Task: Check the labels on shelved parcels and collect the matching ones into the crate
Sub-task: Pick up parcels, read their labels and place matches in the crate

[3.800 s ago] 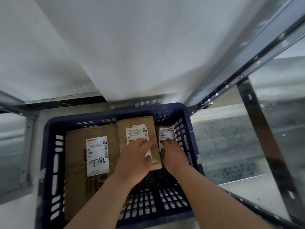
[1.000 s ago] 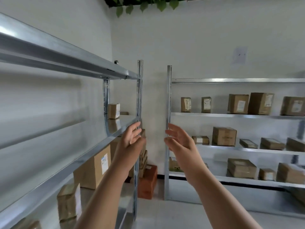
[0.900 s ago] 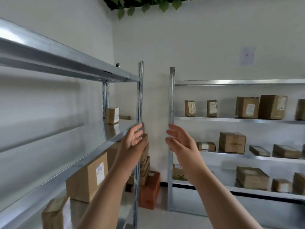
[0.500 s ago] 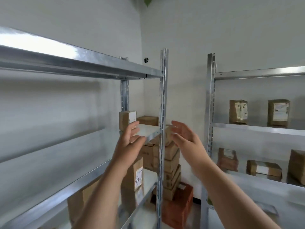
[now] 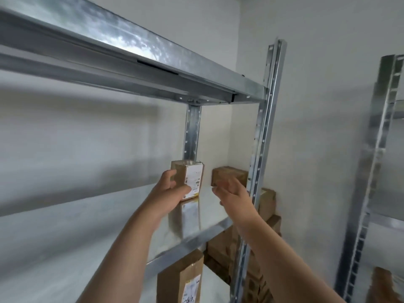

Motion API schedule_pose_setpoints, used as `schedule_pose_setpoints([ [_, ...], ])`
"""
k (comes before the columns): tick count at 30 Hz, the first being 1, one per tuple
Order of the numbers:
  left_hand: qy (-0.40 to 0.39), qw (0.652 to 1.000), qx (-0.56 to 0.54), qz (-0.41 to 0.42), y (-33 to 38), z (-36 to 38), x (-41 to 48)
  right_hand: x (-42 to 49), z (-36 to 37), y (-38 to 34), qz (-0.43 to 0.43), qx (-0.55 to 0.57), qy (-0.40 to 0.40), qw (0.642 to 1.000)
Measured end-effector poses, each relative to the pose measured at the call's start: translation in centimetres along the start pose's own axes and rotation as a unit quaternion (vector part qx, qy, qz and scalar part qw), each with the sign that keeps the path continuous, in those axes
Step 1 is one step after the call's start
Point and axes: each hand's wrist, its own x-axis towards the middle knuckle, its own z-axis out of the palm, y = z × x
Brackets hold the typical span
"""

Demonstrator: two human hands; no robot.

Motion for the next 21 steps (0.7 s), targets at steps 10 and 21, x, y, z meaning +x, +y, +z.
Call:
schedule_pose_setpoints([
  [10, 0.069, 0.983, 0.143, -0.096, -2.2, 1.3, 10.8, 15.3, 1.4, 6.9, 0.073, 0.022, -0.111, 0.991],
  [21, 0.161, 0.978, 0.098, -0.085, -4.3, 5.7, 13.4, 21.1, 2.2, 10.4, 0.026, 0.099, -0.216, 0.971],
])
